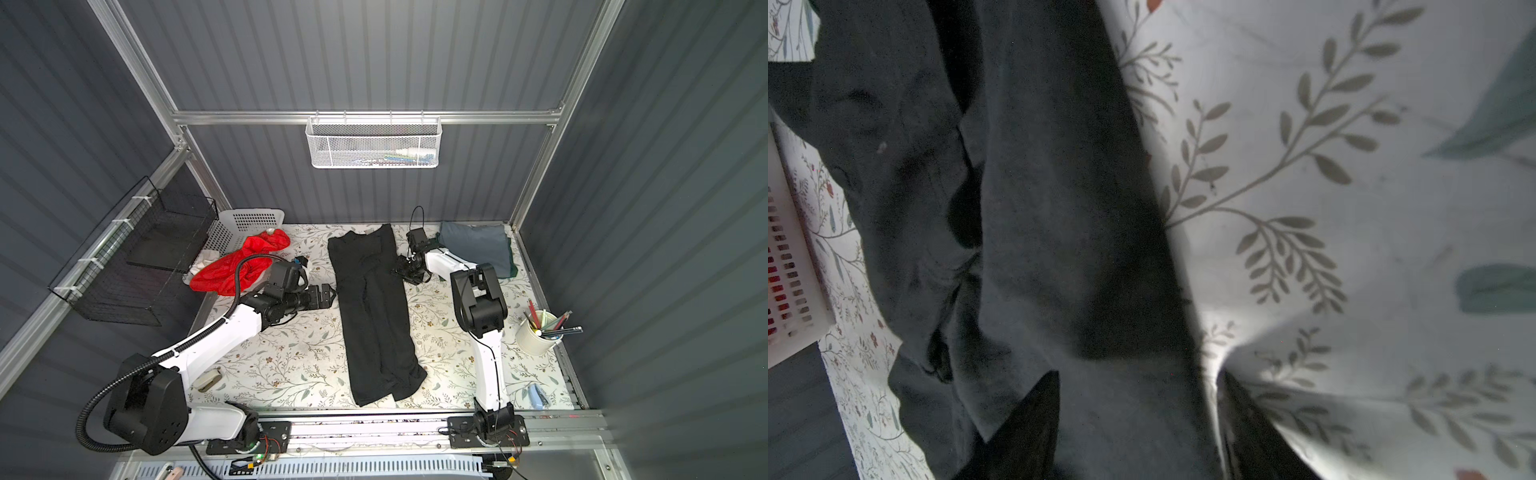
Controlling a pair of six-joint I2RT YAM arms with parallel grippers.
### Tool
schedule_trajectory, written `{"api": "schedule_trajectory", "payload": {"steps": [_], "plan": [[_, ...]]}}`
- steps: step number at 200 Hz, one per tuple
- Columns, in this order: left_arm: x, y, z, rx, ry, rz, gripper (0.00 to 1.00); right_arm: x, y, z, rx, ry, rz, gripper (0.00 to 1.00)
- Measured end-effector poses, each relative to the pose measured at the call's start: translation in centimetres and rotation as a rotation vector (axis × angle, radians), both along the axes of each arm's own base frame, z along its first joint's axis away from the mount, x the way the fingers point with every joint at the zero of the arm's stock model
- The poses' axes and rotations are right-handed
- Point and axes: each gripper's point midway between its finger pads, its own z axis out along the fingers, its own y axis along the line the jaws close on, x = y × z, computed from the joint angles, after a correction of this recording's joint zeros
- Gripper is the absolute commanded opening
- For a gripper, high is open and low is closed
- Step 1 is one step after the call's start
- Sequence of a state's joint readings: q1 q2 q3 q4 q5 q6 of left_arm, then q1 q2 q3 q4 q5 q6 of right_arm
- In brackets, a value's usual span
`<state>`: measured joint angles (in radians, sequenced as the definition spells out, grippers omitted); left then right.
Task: Fold and stack the t-shirts
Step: 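Hold the collar end with the left gripper while the right hovers near the stack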
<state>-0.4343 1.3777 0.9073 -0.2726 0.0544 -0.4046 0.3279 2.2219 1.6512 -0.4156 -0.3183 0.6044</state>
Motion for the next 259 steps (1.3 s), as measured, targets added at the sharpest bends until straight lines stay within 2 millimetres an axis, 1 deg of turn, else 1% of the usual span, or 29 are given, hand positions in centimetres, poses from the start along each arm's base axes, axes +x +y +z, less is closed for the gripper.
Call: {"api": "schedule_trajectory", "payload": {"steps": [17,57,91,105,140,156,199,209,225,241,254,259], "plan": [[-0.1,-0.1,-0.2,-0.003,0.009,-0.006,1.0,0.3,0.2,-0.2,0.005,0.001,0.0,0.49],[-0.2,-0.4,-0.3,-0.012,0.015,-0.015,1.0,0.6,0.4,-0.8,0.017,0.01,-0.009,0.22],[-0.2,-0.5,-0.6,-0.012,0.026,-0.019,1.0,1.0,-0.2,-1.0,0.024,0.018,-0.041,0.11],[-0.2,-0.5,-1.0,-0.007,0.037,-0.019,1.0,1.2,-0.7,-1.1,0.024,0.022,-0.061,0.09],[-0.3,-0.5,-1.7,-0.004,0.056,-0.023,1.0,1.4,-2.3,-1.4,0.032,0.016,-0.116,0.08],[-0.2,-0.6,-1.8,-0.004,0.059,-0.024,1.0,1.2,-3.5,-1.4,0.029,0.018,-0.149,0.06],[-0.2,-0.8,-2.2,-0.004,0.074,-0.03,1.0,0.6,-7.1,-1.4,0.005,0.019,-0.245,0.06],[-0.2,-0.8,-2.3,-0.005,0.078,-0.031,1.0,0.4,-7.8,-1.4,-0.002,0.019,-0.263,0.09],[-0.3,-0.9,-2.5,-0.007,0.083,-0.035,1.0,0.2,-8.3,-1.2,-0.001,0.017,-0.279,0.26],[-0.3,-1.0,-2.5,-0.011,0.086,-0.039,1.0,0.4,-8.4,-0.7,-0.002,0.0,-0.262,0.51],[-0.4,-1.1,-2.4,-0.015,0.088,-0.043,1.0,0.4,-8.3,-0.1,0.004,-0.011,-0.258,0.78],[-0.4,-1.1,-2.4,-0.017,0.087,-0.043,1.0,0.4,-8.4,0.2,0.006,-0.015,-0.261,0.84]]}}
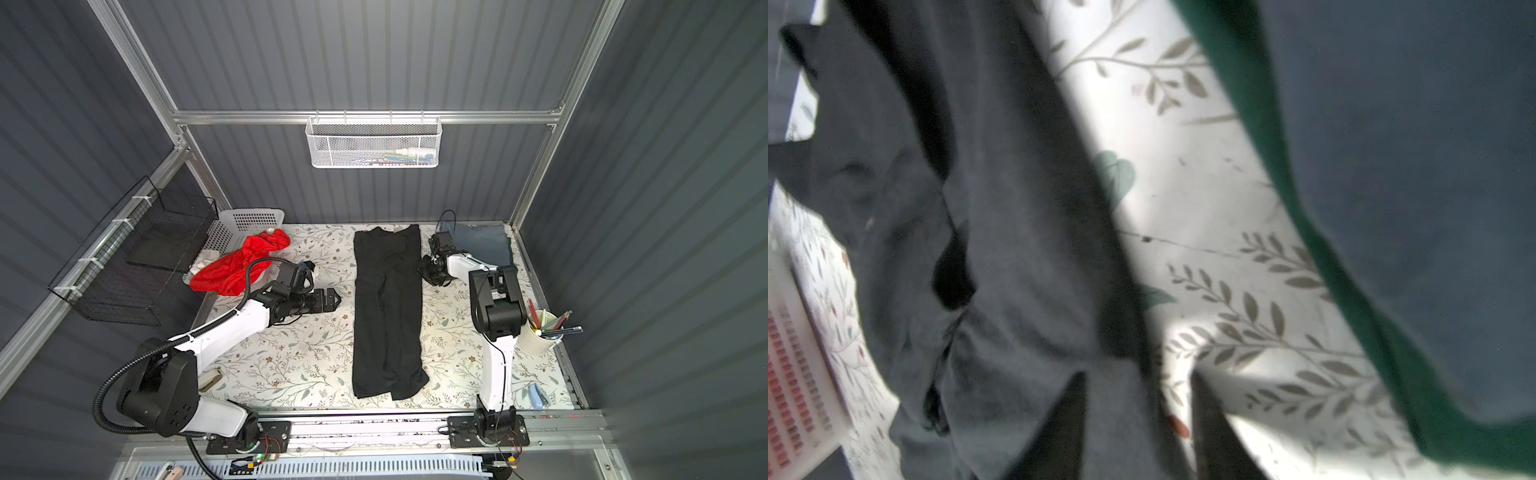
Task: Fold and stack the t-shirts
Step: 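Hold the collar end with the left gripper while the right hovers near the stack, then move both grippers down to the black strip's hem end nearest the robot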
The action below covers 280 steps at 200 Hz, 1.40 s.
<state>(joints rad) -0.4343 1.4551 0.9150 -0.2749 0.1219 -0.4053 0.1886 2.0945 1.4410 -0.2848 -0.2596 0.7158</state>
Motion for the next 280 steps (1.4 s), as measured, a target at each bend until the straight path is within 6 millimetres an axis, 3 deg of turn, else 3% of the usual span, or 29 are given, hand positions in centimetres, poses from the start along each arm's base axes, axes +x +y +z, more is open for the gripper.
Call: {"api": "schedule_trajectory", "payload": {"steps": [28,55,78,99,148,180,210,250,280], "plan": [[-0.1,0.0,1.0,-0.014,-0.024,-0.002,1.0,-0.4,0.2,3.0,0.008,-0.054,0.025,0.99],[-0.7,0.1,2.7,-0.045,-0.066,-0.002,1.0,-1.4,0.3,7.5,0.002,-0.137,0.048,0.99],[-1.4,0.2,3.3,-0.07,-0.077,-0.005,1.0,-3.9,0.1,11.1,0.003,-0.212,0.051,0.99],[-2.5,0.4,2.9,-0.088,-0.065,0.003,1.0,-7.4,-0.4,12.4,0.002,-0.236,0.048,0.99],[-5.1,0.1,2.0,-0.144,-0.012,-0.008,1.0,-14.7,-2.5,10.6,-0.027,-0.173,0.013,0.99],[-6.8,-1.0,3.1,-0.175,-0.022,-0.048,1.0,-18.6,-3.5,10.6,-0.02,-0.176,-0.005,0.99],[-8.6,-1.7,3.7,-0.192,-0.016,-0.07,0.97,-23.3,-4.1,9.1,0.021,-0.141,-0.021,0.99],[-12.6,-2.3,1.0,-0.188,0.086,-0.091,0.93,-28.3,-3.8,6.7,0.079,-0.027,-0.011,0.94],[-15.4,-2.4,-1.1,-0.156,0.164,-0.109,0.88,-31.1,-3.5,5.9,0.081,0.018,0.023,0.84]]}}
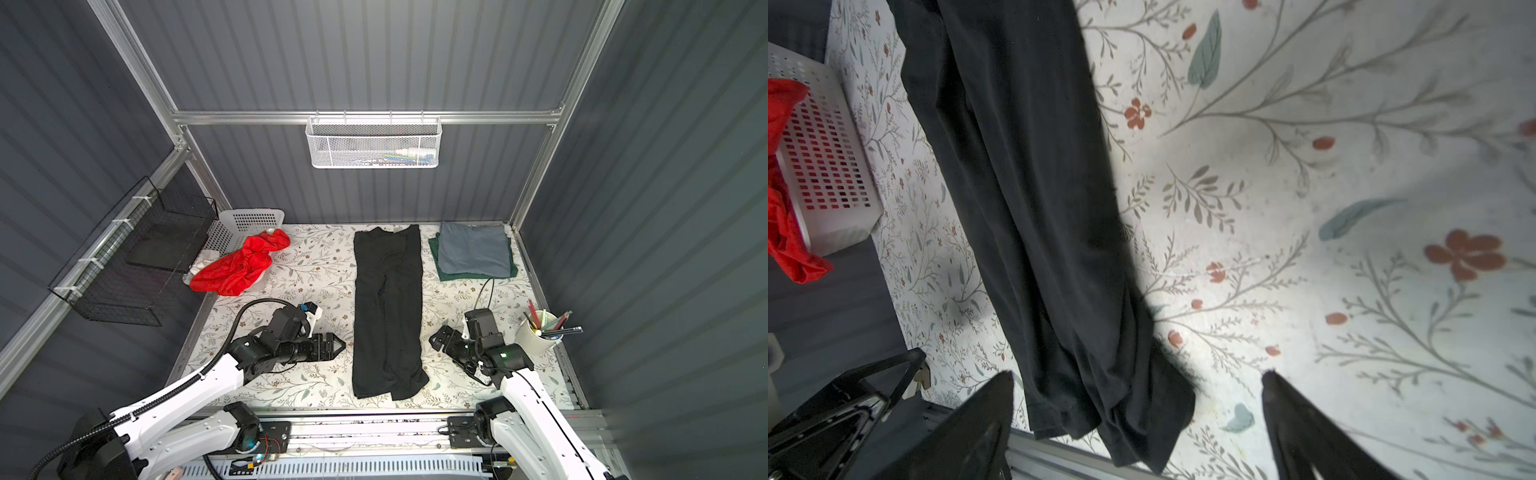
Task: Fold and stack the t-shirts
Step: 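Move both grippers down to the black strip's hem end nearest the robot, then grasp the two hem corners with the left and right grippers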
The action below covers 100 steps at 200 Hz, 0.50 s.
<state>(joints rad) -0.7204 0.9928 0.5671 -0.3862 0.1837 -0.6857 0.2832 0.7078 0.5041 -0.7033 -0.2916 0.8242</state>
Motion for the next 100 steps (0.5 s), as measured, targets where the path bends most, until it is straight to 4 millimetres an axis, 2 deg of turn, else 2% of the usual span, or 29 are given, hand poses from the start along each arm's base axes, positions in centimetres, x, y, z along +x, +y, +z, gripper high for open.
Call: {"api": "schedule_trajectory", "payload": {"steps": [21,54,100], "plan": [[-1.2,0.0,-1.0,0.01,0.032,-0.004,0.85,-1.9,0.5,-1.0,-0.007,0.036,0.042,0.71],[-2.8,-0.1,-2.5,0.037,0.076,-0.016,0.84,-4.1,1.5,-3.1,-0.047,0.113,0.126,0.59],[-4.0,-1.0,-3.9,0.075,0.112,-0.055,0.84,-5.6,3.1,-4.7,-0.107,0.164,0.241,0.54]]}}
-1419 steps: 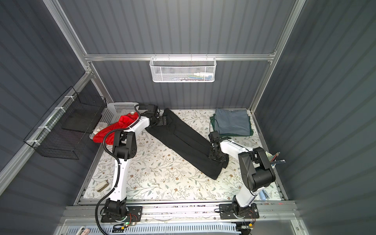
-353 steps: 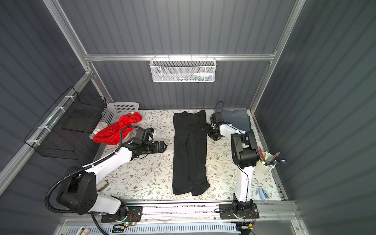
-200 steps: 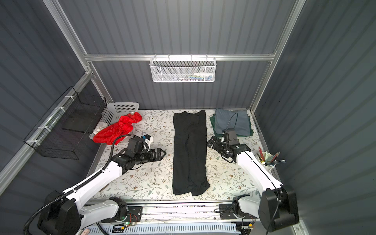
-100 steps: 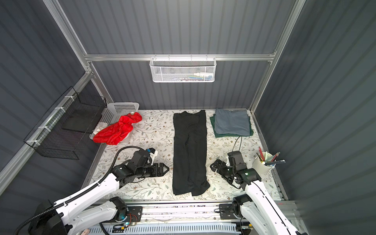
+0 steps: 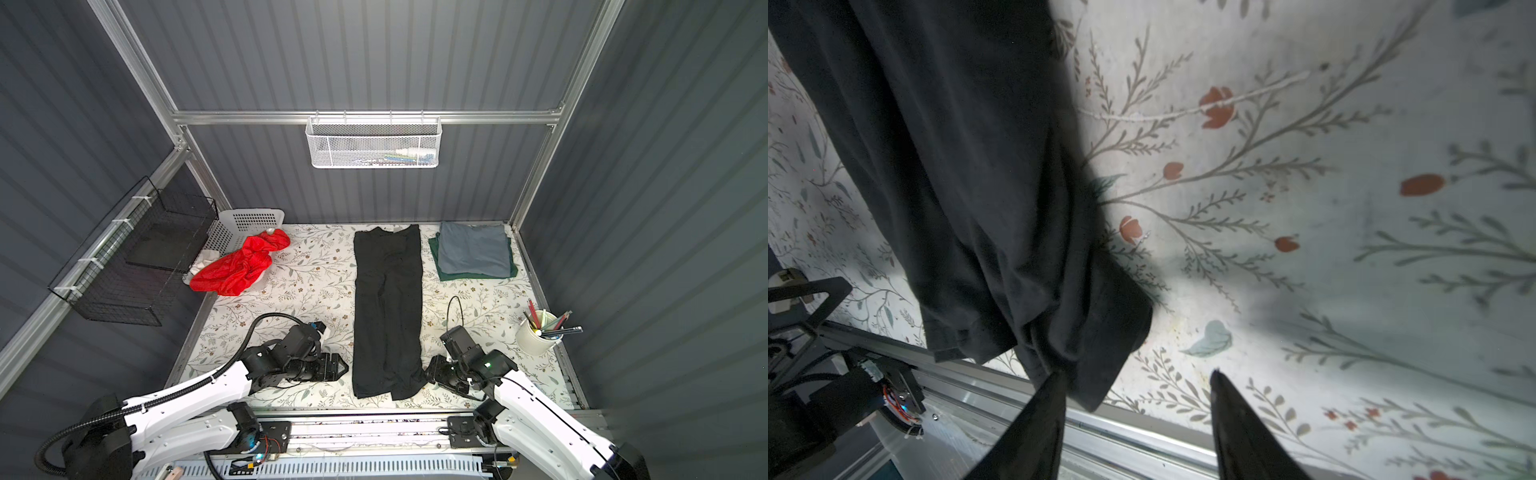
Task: Fold and stack the t-shirts
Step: 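Grasp the two hem corners with the left and right grippers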
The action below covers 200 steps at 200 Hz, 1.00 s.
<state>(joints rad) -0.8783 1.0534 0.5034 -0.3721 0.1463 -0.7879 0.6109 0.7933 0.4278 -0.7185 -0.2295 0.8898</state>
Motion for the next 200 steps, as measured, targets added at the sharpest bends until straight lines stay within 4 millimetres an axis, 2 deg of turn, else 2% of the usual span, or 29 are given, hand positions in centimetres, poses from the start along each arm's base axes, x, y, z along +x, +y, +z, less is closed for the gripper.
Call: {"api": "schedule_trajectory", "payload": {"steps": [66,120,136,154,200], "plan": [[-0.4,-0.9,-0.5,0.002,0.006,-0.021,0.83,0.5,1.7,-0.6,-0.086,0.0,0.111,0.51],[-0.5,-1.1,-0.8,-0.012,0.006,-0.018,0.81,0.9,2.5,-1.1,-0.098,-0.019,0.163,0.45],[-0.5,-1.1,-0.9,-0.012,0.006,-0.017,0.81,1.0,2.9,-1.2,-0.09,-0.022,0.17,0.37],[-0.5,-1.1,-0.9,-0.016,0.006,-0.015,0.81,1.0,3.1,-1.2,-0.08,-0.022,0.178,0.34],[-0.8,-1.1,-1.1,-0.014,0.016,-0.021,0.82,0.3,3.9,-1.1,-0.039,-0.04,0.21,0.09]]}}
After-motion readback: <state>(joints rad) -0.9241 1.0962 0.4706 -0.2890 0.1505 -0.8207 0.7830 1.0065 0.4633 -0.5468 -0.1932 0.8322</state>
